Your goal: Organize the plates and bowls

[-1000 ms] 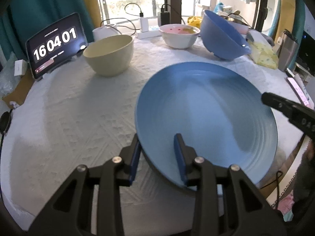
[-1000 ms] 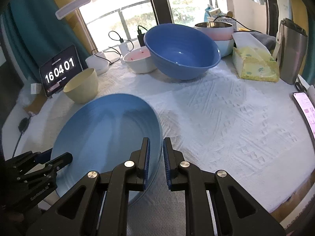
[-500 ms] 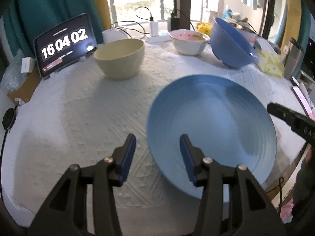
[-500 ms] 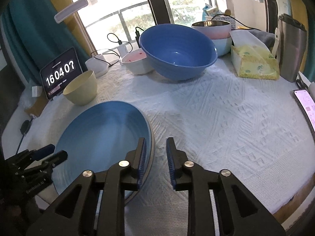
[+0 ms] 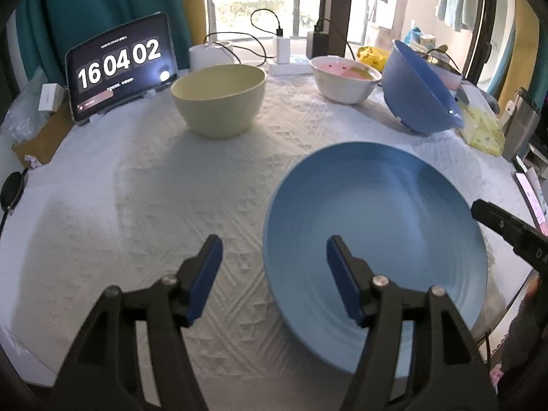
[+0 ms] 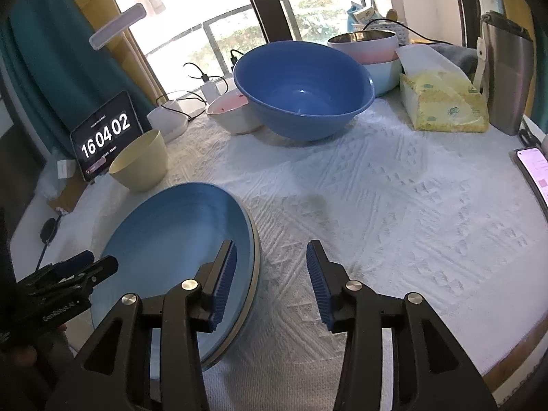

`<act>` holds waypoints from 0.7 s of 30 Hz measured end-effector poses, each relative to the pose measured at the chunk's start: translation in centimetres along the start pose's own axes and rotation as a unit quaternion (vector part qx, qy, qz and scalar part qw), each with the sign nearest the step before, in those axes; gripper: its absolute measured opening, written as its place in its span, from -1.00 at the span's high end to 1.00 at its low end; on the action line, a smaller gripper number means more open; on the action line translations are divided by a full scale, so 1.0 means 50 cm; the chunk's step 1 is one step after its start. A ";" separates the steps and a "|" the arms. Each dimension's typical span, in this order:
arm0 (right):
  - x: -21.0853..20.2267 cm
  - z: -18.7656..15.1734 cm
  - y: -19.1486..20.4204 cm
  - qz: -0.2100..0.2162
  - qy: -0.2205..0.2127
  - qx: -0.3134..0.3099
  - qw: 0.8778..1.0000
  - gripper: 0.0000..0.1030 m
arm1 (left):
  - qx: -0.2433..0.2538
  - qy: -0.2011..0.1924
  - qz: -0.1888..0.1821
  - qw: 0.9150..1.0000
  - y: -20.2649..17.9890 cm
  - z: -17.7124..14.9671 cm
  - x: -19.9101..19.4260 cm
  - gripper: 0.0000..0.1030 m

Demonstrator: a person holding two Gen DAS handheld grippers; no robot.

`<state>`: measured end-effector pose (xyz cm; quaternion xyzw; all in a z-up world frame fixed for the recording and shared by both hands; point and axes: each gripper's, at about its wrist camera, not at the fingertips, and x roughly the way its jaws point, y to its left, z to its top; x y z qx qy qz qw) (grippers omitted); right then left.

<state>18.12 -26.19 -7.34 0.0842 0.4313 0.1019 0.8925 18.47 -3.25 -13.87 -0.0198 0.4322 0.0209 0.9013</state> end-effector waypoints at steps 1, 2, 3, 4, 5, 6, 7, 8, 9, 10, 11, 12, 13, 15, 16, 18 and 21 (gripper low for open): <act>0.002 0.000 0.001 0.002 0.001 0.000 1.000 0.12 | 0.000 0.001 0.000 1.000 -0.001 0.000 0.003 -0.26; 0.006 0.000 0.003 0.004 0.003 -0.001 1.000 0.12 | 0.000 0.002 0.000 1.000 -0.002 0.000 0.006 -0.26; 0.009 0.000 0.004 0.006 0.005 -0.002 1.000 0.12 | 0.001 0.003 0.000 1.000 -0.003 0.001 0.009 -0.26; 0.012 0.000 0.005 0.008 0.007 -0.002 1.000 0.12 | 0.001 0.005 0.000 1.000 -0.004 0.002 0.013 -0.26; 0.016 -0.001 0.007 0.010 0.010 -0.003 1.000 0.12 | 0.001 0.006 -0.001 1.000 -0.004 0.001 0.014 -0.26; 0.020 -0.001 0.009 0.011 0.013 -0.003 1.000 0.12 | 0.002 0.006 -0.001 1.000 -0.005 0.002 0.015 -0.26; 0.022 0.000 0.009 0.012 0.014 -0.003 1.000 0.12 | 0.002 0.006 -0.002 1.000 -0.006 0.002 0.017 -0.26; 0.025 0.000 0.010 0.013 0.017 -0.003 1.000 0.12 | 0.002 0.007 -0.002 1.000 -0.006 0.003 0.019 -0.26; 0.028 0.000 0.010 0.015 0.019 -0.003 1.000 0.12 | 0.003 0.008 -0.001 1.000 -0.007 0.003 0.023 -0.26; 0.030 -0.001 0.010 0.016 0.021 -0.003 1.000 0.12 | 0.003 0.011 0.001 1.000 -0.007 0.004 0.027 -0.26; 0.035 -0.001 0.010 0.016 0.025 -0.001 1.000 0.12 | 0.003 0.014 0.003 1.000 -0.008 0.003 0.030 -0.26; 0.037 0.000 0.009 0.017 0.028 -0.001 0.999 0.12 | 0.004 0.018 0.006 1.000 -0.008 0.002 0.035 -0.26; 0.040 0.000 0.009 0.017 0.031 0.000 0.999 0.12 | 0.004 0.016 0.004 1.000 -0.008 0.002 0.038 -0.26; 0.046 -0.001 0.007 0.020 0.038 0.003 0.999 0.12 | 0.005 0.013 0.005 1.000 -0.009 0.004 0.040 -0.26; 0.047 -0.001 0.006 0.021 0.040 0.004 0.999 0.12 | 0.006 0.013 0.003 1.000 -0.009 0.005 0.042 -0.26; 0.054 -0.002 0.004 0.026 0.047 0.008 0.999 0.12 | 0.003 0.011 -0.001 1.000 -0.007 0.006 0.044 -0.26; 0.064 -0.004 0.006 0.031 0.056 0.012 0.998 0.12 | -0.007 0.010 -0.014 1.000 0.000 0.007 0.048 -0.26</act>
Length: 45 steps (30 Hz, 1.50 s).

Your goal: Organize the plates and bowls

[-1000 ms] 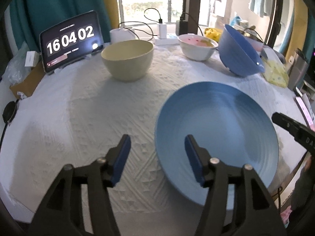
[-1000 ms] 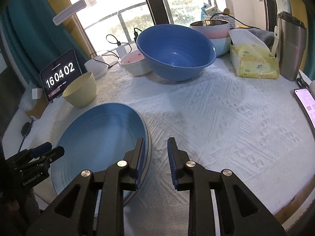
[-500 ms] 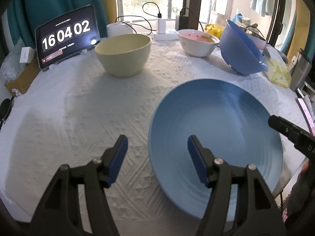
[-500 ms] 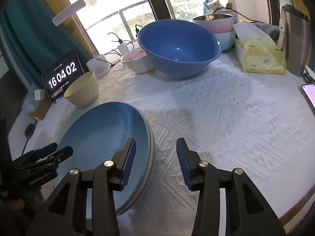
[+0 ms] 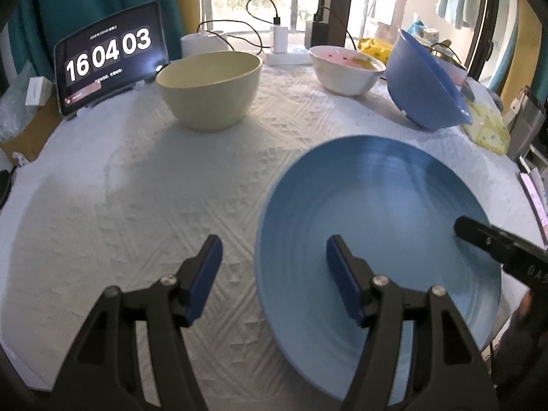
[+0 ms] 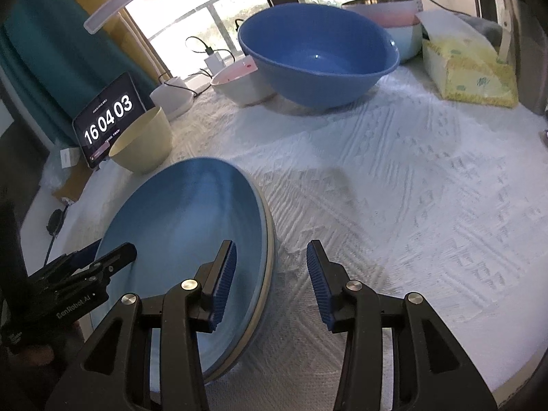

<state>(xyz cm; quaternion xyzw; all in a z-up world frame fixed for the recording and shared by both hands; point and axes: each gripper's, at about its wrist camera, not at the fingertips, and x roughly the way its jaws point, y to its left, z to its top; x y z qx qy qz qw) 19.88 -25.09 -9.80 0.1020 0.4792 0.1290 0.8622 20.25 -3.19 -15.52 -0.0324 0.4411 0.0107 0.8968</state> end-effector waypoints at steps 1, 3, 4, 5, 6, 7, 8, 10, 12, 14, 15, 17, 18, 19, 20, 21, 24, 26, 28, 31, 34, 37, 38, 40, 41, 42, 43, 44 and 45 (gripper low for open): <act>0.005 0.000 0.001 0.000 0.004 0.000 1.000 0.12 | -0.004 -0.002 -0.006 1.000 0.003 -0.001 0.002 -0.26; 0.007 0.000 0.005 0.005 0.003 0.000 1.000 0.12 | -0.011 -0.003 -0.015 1.000 0.008 0.000 0.003 -0.26; 0.008 0.000 0.006 0.005 0.003 -0.001 1.000 0.12 | -0.015 -0.003 -0.018 1.000 0.010 0.000 0.003 -0.26; 0.009 0.000 0.007 0.005 0.002 -0.002 1.000 0.12 | -0.016 -0.005 -0.019 1.000 0.010 0.000 0.004 -0.26; 0.010 -0.001 0.009 0.005 0.001 -0.004 1.000 0.13 | -0.017 -0.006 -0.020 1.000 0.010 -0.001 0.004 -0.26; 0.011 -0.002 0.010 0.007 0.001 -0.004 1.000 0.14 | -0.017 -0.008 -0.020 1.000 0.010 -0.002 0.003 -0.26; 0.013 -0.002 0.010 0.007 0.002 -0.004 1.000 0.15 | -0.017 -0.010 -0.019 1.000 0.009 -0.003 0.003 -0.26; 0.013 -0.005 0.012 0.011 0.004 -0.004 1.000 0.17 | -0.014 -0.012 -0.023 1.000 0.008 -0.004 0.001 -0.24; 0.014 -0.008 0.017 0.017 0.006 -0.007 1.000 0.23 | -0.008 -0.011 -0.031 0.999 0.003 -0.005 -0.001 -0.10; 0.014 -0.010 0.019 0.013 0.003 -0.003 1.000 0.23 | 0.003 -0.011 -0.042 0.999 -0.006 -0.007 -0.005 0.03; 0.014 -0.011 0.020 0.013 0.002 -0.002 1.000 0.23 | 0.009 -0.012 -0.044 0.999 -0.011 -0.008 -0.007 0.05; 0.015 -0.011 0.020 0.011 0.002 0.001 1.000 0.23 | 0.010 -0.015 -0.042 0.999 -0.011 -0.009 -0.008 0.05; 0.016 -0.012 0.021 0.009 0.001 0.002 1.000 0.23 | 0.011 -0.014 -0.043 0.999 -0.011 -0.008 -0.008 0.05; 0.016 -0.012 0.024 0.004 0.000 0.002 1.000 0.23 | 0.014 -0.012 -0.042 0.999 -0.013 -0.007 -0.008 0.05; 0.017 -0.012 0.026 0.001 -0.001 0.001 1.000 0.23 | 0.012 -0.011 -0.042 0.999 -0.013 -0.006 -0.008 0.05; 0.017 -0.012 0.028 -0.002 -0.001 0.002 1.000 0.23 | 0.010 -0.010 -0.043 0.999 -0.012 -0.007 -0.007 0.05; 0.017 -0.011 0.033 -0.008 -0.002 0.000 1.000 0.23 | 0.008 -0.010 -0.047 0.999 -0.010 -0.008 -0.009 0.06; 0.016 -0.011 0.033 -0.009 -0.002 0.000 1.000 0.23 | 0.007 -0.010 -0.050 0.999 -0.007 -0.009 -0.009 0.08; 0.014 -0.010 0.035 -0.011 -0.003 -0.001 1.000 0.23 | 0.004 -0.010 -0.052 0.999 -0.005 -0.009 -0.011 0.09; 0.010 -0.007 0.041 -0.016 -0.006 -0.006 1.000 0.23 | 0.003 -0.012 -0.055 0.998 -0.002 -0.011 -0.017 0.09; 0.006 -0.002 0.045 -0.019 -0.009 -0.010 1.000 0.23 | 0.002 -0.016 -0.057 0.998 0.004 -0.011 -0.024 0.09; 0.001 0.003 0.053 -0.019 -0.014 -0.016 1.000 0.23 | -0.001 -0.023 -0.057 0.998 0.012 -0.010 -0.031 0.09; 0.001 0.004 0.056 -0.019 -0.015 -0.018 1.000 0.23 | -0.002 -0.025 -0.057 0.998 0.016 -0.009 -0.033 0.09; 0.002 0.009 0.066 -0.018 -0.016 -0.022 0.999 0.23 | -0.006 -0.029 -0.056 0.998 0.025 -0.007 -0.038 0.09; 0.002 0.012 0.070 -0.018 -0.017 -0.024 0.999 0.23 | -0.008 -0.032 -0.055 0.998 0.029 -0.006 -0.040 0.09; 0.003 0.014 0.075 -0.017 -0.018 -0.026 0.999 0.23 | -0.009 -0.034 -0.054 0.998 0.033 -0.005 -0.043 0.09; 0.003 0.016 0.080 -0.016 -0.019 -0.028 0.999 0.23 | -0.010 -0.036 -0.053 0.998 0.038 -0.004 -0.045 0.09; 0.004 0.017 0.085 -0.016 -0.019 -0.030 0.999 0.23 | -0.014 -0.038 -0.053 0.998 0.044 -0.002 -0.047 0.09; 0.005 0.020 0.091 -0.015 -0.020 -0.033 0.999 0.23 | -0.016 -0.039 -0.053 0.998 0.051 -0.001 -0.048 0.09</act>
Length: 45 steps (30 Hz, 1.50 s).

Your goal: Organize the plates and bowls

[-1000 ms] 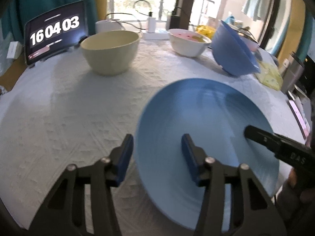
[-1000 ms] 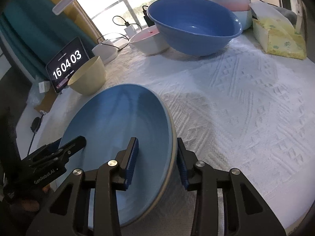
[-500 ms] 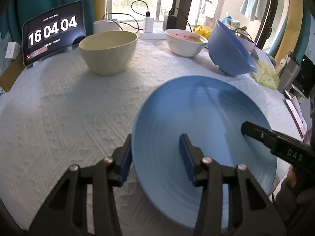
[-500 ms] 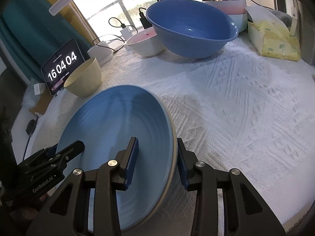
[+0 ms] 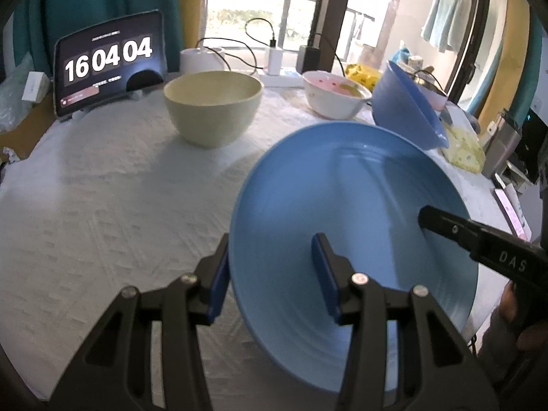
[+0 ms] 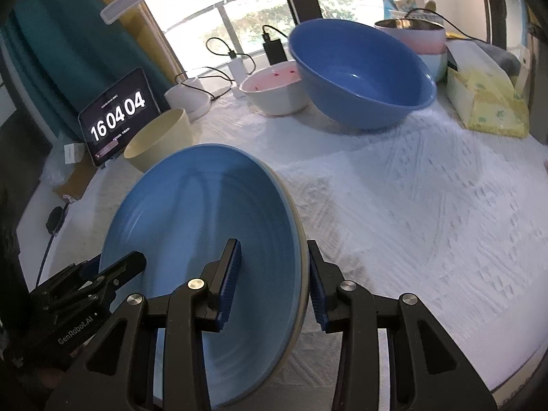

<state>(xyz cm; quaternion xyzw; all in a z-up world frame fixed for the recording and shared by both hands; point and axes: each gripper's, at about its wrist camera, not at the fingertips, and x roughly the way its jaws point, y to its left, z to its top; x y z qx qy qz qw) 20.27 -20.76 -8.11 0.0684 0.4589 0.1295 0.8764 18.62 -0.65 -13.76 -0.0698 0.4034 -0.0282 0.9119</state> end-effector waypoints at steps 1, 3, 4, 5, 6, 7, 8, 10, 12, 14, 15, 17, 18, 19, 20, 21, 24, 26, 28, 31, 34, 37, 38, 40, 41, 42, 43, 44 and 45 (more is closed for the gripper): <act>0.001 0.002 0.005 0.000 0.000 -0.002 1.000 0.23 | -0.002 -0.001 0.000 1.000 0.006 0.002 -0.002 0.09; 0.005 0.007 0.017 0.001 0.000 -0.008 1.000 0.23 | -0.007 -0.004 0.001 1.000 0.017 0.004 -0.005 0.09; 0.007 0.010 0.023 0.002 0.001 -0.010 1.000 0.23 | -0.009 -0.005 0.002 1.000 0.024 0.005 -0.007 0.09; 0.009 0.011 0.027 0.003 0.001 -0.012 1.000 0.23 | -0.012 -0.007 0.002 1.000 0.031 0.006 -0.010 0.09; 0.012 0.014 0.035 0.004 0.002 -0.015 1.000 0.23 | -0.014 -0.009 0.004 1.000 0.038 0.007 -0.011 0.09; 0.013 0.014 0.037 0.004 0.002 -0.017 1.000 0.23 | -0.015 -0.011 0.005 1.000 0.044 0.008 -0.013 0.09; 0.015 0.016 0.044 0.005 0.002 -0.020 1.000 0.23 | -0.017 -0.012 0.006 1.000 0.049 0.009 -0.014 0.09; 0.021 0.021 0.059 0.006 0.002 -0.027 1.000 0.23 | -0.023 -0.015 0.009 1.000 0.063 0.011 -0.017 0.09; 0.028 0.026 0.076 0.008 0.002 -0.034 0.999 0.23 | -0.028 -0.017 0.012 0.999 0.078 0.013 -0.019 0.09; 0.035 0.030 0.091 0.011 0.003 -0.040 0.999 0.23 | -0.034 -0.019 0.014 0.999 0.092 0.014 -0.021 0.09; 0.040 0.033 0.101 0.013 0.005 -0.043 0.999 0.23 | -0.037 -0.020 0.016 0.999 0.100 0.014 -0.022 0.09; 0.047 0.035 0.113 0.015 0.006 -0.048 0.999 0.23 | -0.043 -0.021 0.020 0.999 0.117 0.016 -0.025 0.09; 0.052 0.037 0.122 0.017 0.008 -0.051 0.999 0.23 | -0.046 -0.021 0.022 0.998 0.125 0.016 -0.026 0.09; 0.057 0.039 0.131 0.019 0.009 -0.054 0.998 0.23 | -0.049 -0.022 0.024 0.998 0.135 0.017 -0.027 0.09; 0.059 0.039 0.135 0.021 0.010 -0.057 0.998 0.23 | -0.052 -0.023 0.025 0.998 0.142 0.017 -0.029 0.09; 0.064 0.040 0.142 0.022 0.011 -0.060 0.998 0.23 | -0.055 -0.023 0.026 0.998 0.148 0.017 -0.030 0.09; 0.077 0.043 0.164 0.027 0.015 -0.068 0.997 0.23 | -0.064 -0.024 0.031 0.997 0.170 0.015 -0.033 0.09; 0.085 0.045 0.178 0.030 0.018 -0.074 0.997 0.23 | -0.071 -0.024 0.036 0.997 0.185 0.014 -0.034 0.09; 0.094 0.045 0.194 0.032 0.021 -0.081 0.996 0.23 | -0.076 -0.024 0.040 0.996 0.198 0.012 -0.034 0.09; 0.107 0.046 0.209 0.036 0.025 -0.087 0.995 0.23 | -0.084 -0.022 0.044 0.995 0.218 0.010 -0.035 0.09; 0.119 0.047 0.225 0.040 0.029 -0.092 0.995 0.23 | -0.091 -0.023 0.048 0.994 0.237 0.008 -0.036 0.09; 0.134 0.048 0.246 0.044 0.034 -0.097 0.994 0.23 | -0.097 -0.023 0.055 0.994 0.256 0.006 -0.036 0.09; 0.138 0.049 0.250 0.045 0.036 -0.099 0.993 0.23 | -0.098 -0.023 0.058 0.993 0.262 0.005 -0.035 0.09; 0.148 0.048 0.260 0.047 0.040 -0.102 0.993 0.22 | -0.101 -0.023 0.063 0.993 0.273 0.004 -0.033 0.09; 0.153 0.048 0.265 0.048 0.042 -0.104 0.993 0.22 | -0.103 -0.021 0.065 0.992 0.279 0.003 -0.031 0.09; 0.159 0.048 0.272 0.048 0.045 -0.106 0.992 0.22 | -0.106 -0.020 0.065 0.992 0.285 0.002 -0.030 0.09; 0.163 0.048 0.276 0.048 0.047 -0.107 0.992 0.22 | -0.111 -0.018 0.063 0.992 0.293 0.002 -0.028 0.09; 0.168 0.048 0.280 0.049 0.049 -0.109 0.992 0.22 | -0.113 -0.018 0.064 0.991 0.296 0.000 -0.028 0.09; 0.174 0.049 0.285 0.050 0.053 -0.109 0.991 0.22 | -0.114 -0.017 0.065 0.991 0.300 0.000 -0.027 0.09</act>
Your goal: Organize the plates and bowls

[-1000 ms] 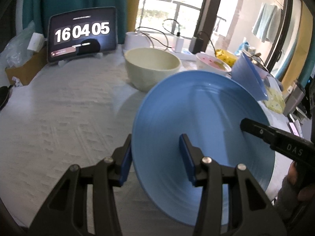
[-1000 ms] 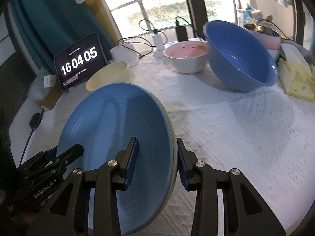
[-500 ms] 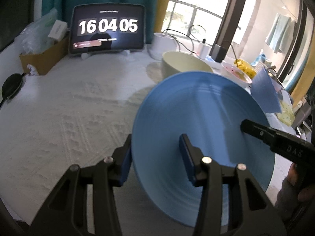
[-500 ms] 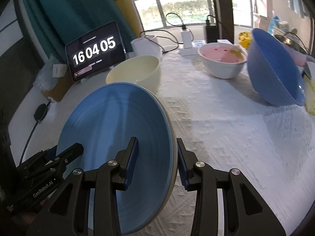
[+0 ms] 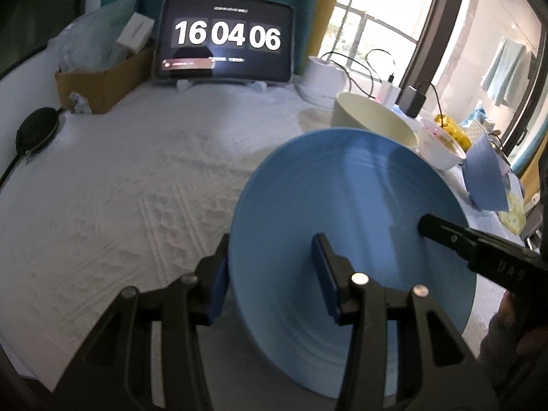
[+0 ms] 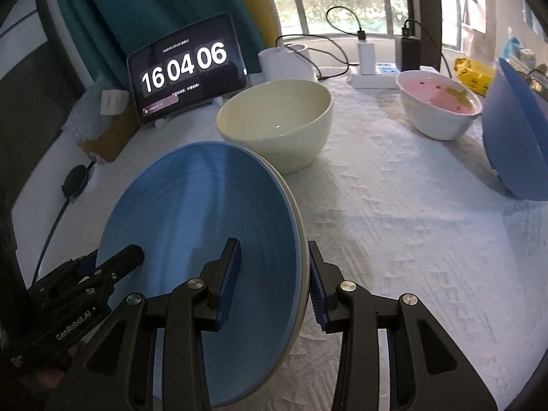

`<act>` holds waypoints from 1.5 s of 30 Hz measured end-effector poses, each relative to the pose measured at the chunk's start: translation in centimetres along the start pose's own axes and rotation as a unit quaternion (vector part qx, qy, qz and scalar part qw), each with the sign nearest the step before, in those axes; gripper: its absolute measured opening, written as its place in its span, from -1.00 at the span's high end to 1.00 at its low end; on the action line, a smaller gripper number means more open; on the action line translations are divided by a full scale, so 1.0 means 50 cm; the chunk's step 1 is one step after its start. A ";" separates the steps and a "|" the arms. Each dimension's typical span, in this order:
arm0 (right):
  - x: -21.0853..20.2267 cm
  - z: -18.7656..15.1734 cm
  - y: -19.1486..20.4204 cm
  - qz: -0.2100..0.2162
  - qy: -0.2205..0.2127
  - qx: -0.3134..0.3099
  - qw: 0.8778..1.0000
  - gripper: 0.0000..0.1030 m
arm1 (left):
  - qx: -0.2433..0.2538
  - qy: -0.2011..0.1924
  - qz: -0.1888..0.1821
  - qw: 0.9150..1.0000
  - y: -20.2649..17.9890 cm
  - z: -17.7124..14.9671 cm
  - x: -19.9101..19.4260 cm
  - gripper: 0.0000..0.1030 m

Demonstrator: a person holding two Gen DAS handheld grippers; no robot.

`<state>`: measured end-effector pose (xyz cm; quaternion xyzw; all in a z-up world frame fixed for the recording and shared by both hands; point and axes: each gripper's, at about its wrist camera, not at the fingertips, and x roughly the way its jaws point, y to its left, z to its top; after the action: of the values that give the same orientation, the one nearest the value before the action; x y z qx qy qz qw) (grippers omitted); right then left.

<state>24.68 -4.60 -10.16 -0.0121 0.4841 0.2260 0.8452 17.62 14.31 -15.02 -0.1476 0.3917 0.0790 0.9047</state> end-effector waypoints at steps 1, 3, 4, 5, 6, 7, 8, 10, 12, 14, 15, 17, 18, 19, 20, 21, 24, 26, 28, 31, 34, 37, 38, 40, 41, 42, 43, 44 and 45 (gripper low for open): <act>0.003 0.001 0.002 0.001 0.002 0.000 1.000 0.22 | -0.001 0.000 0.002 1.000 0.004 0.000 0.002 0.09; 0.013 0.004 0.007 0.004 0.008 0.000 1.000 0.22 | -0.004 0.002 0.005 1.000 0.011 0.000 0.004 0.09; 0.017 0.005 0.010 0.005 0.010 -0.001 1.000 0.22 | -0.005 0.002 0.007 1.000 0.014 0.000 0.006 0.09; 0.021 0.007 0.014 0.006 0.013 -0.003 1.000 0.22 | -0.007 0.003 0.009 1.000 0.017 0.000 0.008 0.09; 0.027 0.008 0.017 0.007 0.017 -0.005 1.000 0.22 | -0.008 0.003 0.011 1.000 0.020 0.000 0.009 0.09; 0.032 0.008 0.018 0.007 0.020 -0.006 1.000 0.22 | -0.008 0.004 0.012 1.000 0.022 0.000 0.011 0.09; 0.037 0.008 0.019 0.004 0.022 -0.006 1.000 0.21 | -0.007 0.005 0.012 1.000 0.023 0.002 0.012 0.09; 0.047 0.007 0.020 -0.004 0.027 -0.008 1.000 0.18 | -0.005 0.003 0.014 1.000 0.019 0.004 0.012 0.09; 0.058 0.005 0.020 -0.016 0.033 -0.013 0.999 0.16 | 0.003 -0.002 0.020 1.000 0.013 0.005 0.011 0.09; 0.059 0.003 0.022 -0.020 0.028 -0.020 0.999 0.15 | 0.011 -0.003 0.031 0.999 0.007 0.004 0.015 0.09; 0.059 0.002 0.024 -0.024 0.026 -0.025 0.999 0.15 | 0.015 -0.004 0.035 0.999 0.004 0.003 0.017 0.09; 0.060 0.001 0.026 -0.028 0.021 -0.033 0.999 0.13 | 0.021 -0.006 0.043 0.999 0.000 0.002 0.019 0.09; 0.060 -0.001 0.027 -0.029 0.016 -0.037 0.999 0.13 | 0.021 -0.006 0.044 0.999 0.000 0.002 0.019 0.09; 0.060 -0.002 0.029 -0.030 0.012 -0.041 0.999 0.12 | 0.020 -0.006 0.045 0.999 0.000 0.002 0.020 0.09; 0.060 -0.002 0.029 -0.031 0.011 -0.044 0.999 0.12 | 0.021 -0.007 0.046 0.999 0.000 0.001 0.022 0.07; 0.060 -0.002 0.030 -0.032 0.010 -0.046 0.998 0.11 | 0.023 -0.008 0.049 0.999 -0.002 0.001 0.023 0.05; 0.061 -0.002 0.032 -0.030 0.004 -0.049 0.998 0.10 | 0.026 -0.009 0.053 0.998 -0.004 0.000 0.024 0.04; 0.061 -0.003 0.032 -0.030 0.000 -0.051 0.998 0.10 | 0.022 -0.003 0.053 0.998 -0.003 0.002 0.024 0.04; 0.061 -0.003 0.030 -0.027 0.000 -0.051 0.998 0.10 | 0.016 0.003 0.052 0.999 -0.001 0.005 0.022 0.04; 0.058 -0.004 0.029 -0.022 0.003 -0.048 0.999 0.10 | 0.010 -0.001 0.060 0.998 -0.002 0.004 0.016 0.03; 0.054 -0.006 0.027 -0.021 0.008 -0.048 0.999 0.10 | 0.003 -0.007 0.068 0.998 0.001 0.005 0.006 0.03; 0.048 -0.008 0.022 -0.023 0.013 -0.043 0.999 0.10 | -0.003 -0.022 0.075 0.997 0.004 0.010 -0.009 0.02; 0.045 -0.010 0.019 -0.023 0.012 -0.041 0.999 0.10 | -0.004 -0.026 0.077 0.997 0.004 0.011 -0.013 0.02; 0.038 -0.013 0.013 -0.023 0.010 -0.038 0.999 0.10 | -0.005 -0.033 0.078 0.996 0.003 0.014 -0.021 0.02; 0.032 -0.014 0.011 -0.022 0.007 -0.037 0.999 0.10 | -0.003 -0.034 0.078 0.996 0.000 0.015 -0.024 0.02; 0.028 -0.014 0.009 -0.022 0.006 -0.036 0.999 0.10 | 0.000 -0.033 0.078 0.996 -0.004 0.015 -0.026 0.02; 0.023 -0.015 0.007 -0.021 0.004 -0.036 0.999 0.10 | 0.002 -0.034 0.077 0.996 -0.007 0.015 -0.027 0.02; 0.020 -0.016 0.006 -0.021 0.002 -0.036 0.999 0.10 | 0.003 -0.035 0.076 0.997 -0.011 0.015 -0.029 0.02; 0.016 -0.016 0.004 -0.021 0.000 -0.035 0.999 0.10 | 0.004 -0.035 0.073 0.997 -0.016 0.014 -0.030 0.01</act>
<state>24.27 -4.35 -11.20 -0.0517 0.4754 0.2252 0.8489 17.28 13.75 -13.29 -0.1119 0.3694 0.1489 0.9104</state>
